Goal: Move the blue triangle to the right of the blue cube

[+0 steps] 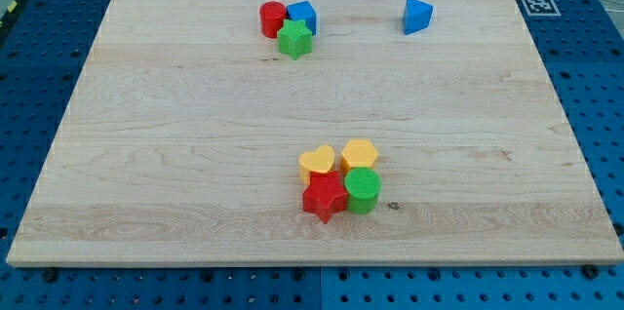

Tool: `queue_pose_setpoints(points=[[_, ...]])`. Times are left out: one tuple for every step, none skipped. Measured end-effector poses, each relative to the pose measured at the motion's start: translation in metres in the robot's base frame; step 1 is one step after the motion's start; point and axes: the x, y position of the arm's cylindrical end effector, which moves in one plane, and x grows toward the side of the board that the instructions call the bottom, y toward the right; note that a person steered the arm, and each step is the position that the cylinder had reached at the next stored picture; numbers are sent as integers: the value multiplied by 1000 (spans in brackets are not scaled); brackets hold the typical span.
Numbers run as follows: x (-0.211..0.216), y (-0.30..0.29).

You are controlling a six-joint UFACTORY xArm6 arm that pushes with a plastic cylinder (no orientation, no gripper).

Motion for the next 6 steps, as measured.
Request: queue_pose_setpoints(points=[[7, 39], [35, 59], [59, 60], [74, 44], [84, 32], [86, 20]])
